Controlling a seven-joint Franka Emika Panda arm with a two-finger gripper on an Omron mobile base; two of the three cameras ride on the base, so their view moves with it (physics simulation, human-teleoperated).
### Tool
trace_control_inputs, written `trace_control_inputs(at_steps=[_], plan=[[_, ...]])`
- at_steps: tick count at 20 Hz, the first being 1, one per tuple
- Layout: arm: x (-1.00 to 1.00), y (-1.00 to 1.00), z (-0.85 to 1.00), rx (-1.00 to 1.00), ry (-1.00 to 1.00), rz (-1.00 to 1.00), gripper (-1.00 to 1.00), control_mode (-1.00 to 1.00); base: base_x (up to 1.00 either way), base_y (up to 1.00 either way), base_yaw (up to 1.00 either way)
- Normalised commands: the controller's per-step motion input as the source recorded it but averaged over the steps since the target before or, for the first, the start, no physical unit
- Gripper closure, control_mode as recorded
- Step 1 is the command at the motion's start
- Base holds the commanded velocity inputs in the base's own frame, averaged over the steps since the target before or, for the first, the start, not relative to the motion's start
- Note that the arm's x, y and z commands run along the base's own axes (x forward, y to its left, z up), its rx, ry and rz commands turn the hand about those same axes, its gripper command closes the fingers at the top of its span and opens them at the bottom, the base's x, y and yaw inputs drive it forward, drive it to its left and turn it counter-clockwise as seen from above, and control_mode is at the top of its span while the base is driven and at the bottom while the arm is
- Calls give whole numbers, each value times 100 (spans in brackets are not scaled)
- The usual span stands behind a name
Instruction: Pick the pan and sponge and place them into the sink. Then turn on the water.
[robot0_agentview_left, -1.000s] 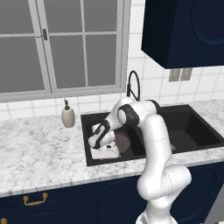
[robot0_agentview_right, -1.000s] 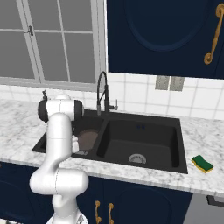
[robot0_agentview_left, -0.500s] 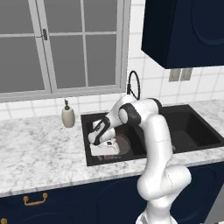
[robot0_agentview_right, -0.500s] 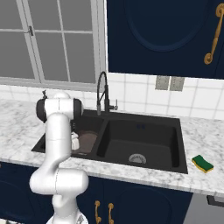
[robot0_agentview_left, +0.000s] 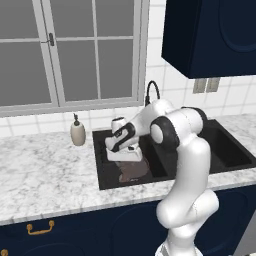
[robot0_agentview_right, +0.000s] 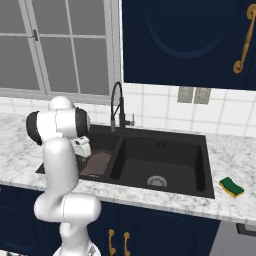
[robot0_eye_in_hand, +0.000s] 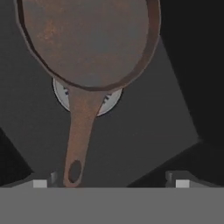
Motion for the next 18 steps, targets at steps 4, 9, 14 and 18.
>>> trace_control_inputs(at_steps=[4,9,14,18], plan=[[-41,-36,100,12,-22,1,-100,-100,0,0,0],[-56,-42,100,7,-29,22,-100,-100,0,0,0],[-67,-35,93,0,-22,33,-100,-100,0,0,0],[-55,-23,71,0,-10,25,-100,-100,0,0,0]])
